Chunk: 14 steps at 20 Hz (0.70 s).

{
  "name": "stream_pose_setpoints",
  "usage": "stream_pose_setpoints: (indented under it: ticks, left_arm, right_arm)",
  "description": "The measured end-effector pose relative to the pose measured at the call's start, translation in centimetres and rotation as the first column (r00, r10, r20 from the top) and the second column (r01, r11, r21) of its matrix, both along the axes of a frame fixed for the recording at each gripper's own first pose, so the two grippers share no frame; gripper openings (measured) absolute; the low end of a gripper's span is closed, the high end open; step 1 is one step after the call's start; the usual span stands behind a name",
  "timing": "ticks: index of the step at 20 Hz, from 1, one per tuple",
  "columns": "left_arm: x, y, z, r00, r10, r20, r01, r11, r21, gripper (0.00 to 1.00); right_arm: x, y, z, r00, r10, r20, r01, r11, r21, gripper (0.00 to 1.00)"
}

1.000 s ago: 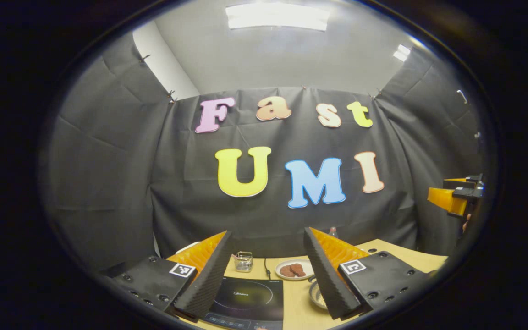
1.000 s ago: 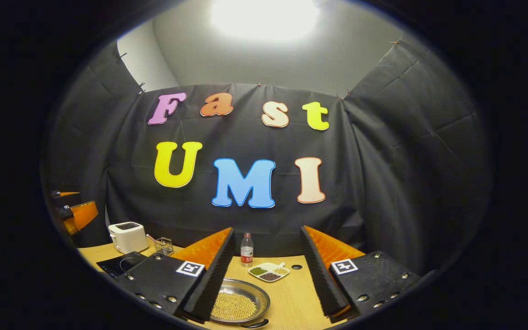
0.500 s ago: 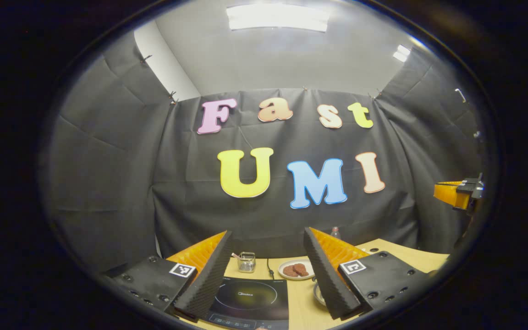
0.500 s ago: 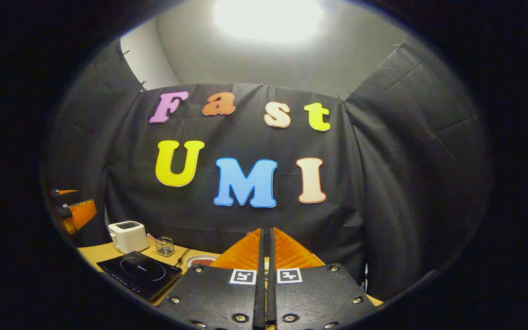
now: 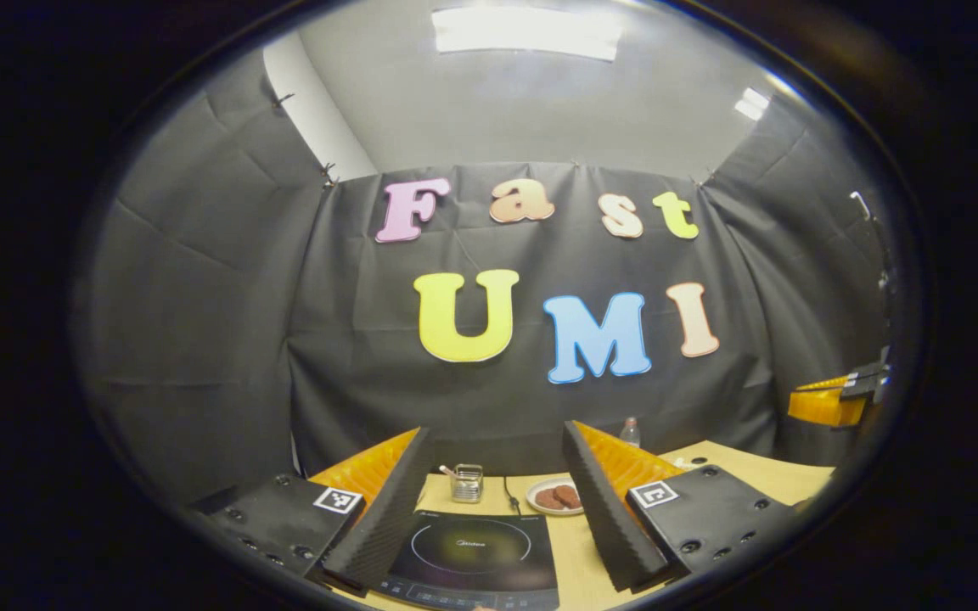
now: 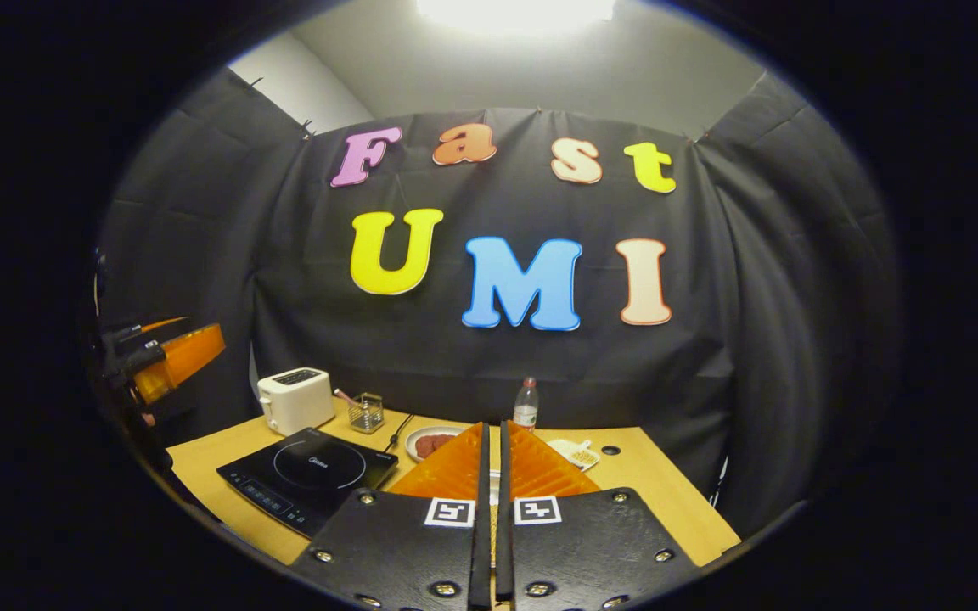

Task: First push the handle of the pot to place it horizontally, then grasp the pot with both hands and set it on the induction cooktop.

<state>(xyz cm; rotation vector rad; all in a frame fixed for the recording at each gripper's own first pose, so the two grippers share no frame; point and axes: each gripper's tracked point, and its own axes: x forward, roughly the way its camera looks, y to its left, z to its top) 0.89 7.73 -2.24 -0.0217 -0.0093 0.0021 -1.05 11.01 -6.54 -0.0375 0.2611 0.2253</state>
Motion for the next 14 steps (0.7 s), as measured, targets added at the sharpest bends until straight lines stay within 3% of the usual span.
stream_pose_setpoints:
  ticks: [6,10,11,12,14]
  left_arm:
    - [-0.1,1.5,-0.7,1.0,0.002,-0.005,-0.002,1.0,-0.006,0.98]
    - [0.3,1.5,-1.5,1.0,0.015,-0.015,-0.015,1.0,0.001,0.98]
    - [0.5,1.6,-1.8,0.999,0.029,-0.021,-0.029,1.0,0.006,0.93]
    - [0.7,1.7,-2.3,0.999,0.044,-0.03,-0.044,0.999,0.008,0.98]
    - [1.2,1.2,-3.0,0.997,0.057,-0.052,-0.057,0.998,-0.001,0.98]
  right_arm:
    - [-2.3,1.1,-5.2,0.985,0.074,-0.153,-0.081,0.996,-0.043,0.03]
    - [-3.4,1.4,-9.3,0.955,0.138,-0.263,-0.155,0.987,-0.046,0.02]
    - [-3.5,1.4,-10.3,0.945,0.154,-0.287,-0.175,0.984,-0.046,0.02]
    - [-3.7,1.3,-11.7,0.935,0.167,-0.314,-0.191,0.98,-0.047,0.02]
    - [-3.8,0.8,-14.0,0.91,0.182,-0.371,-0.217,0.975,-0.052,0.03]
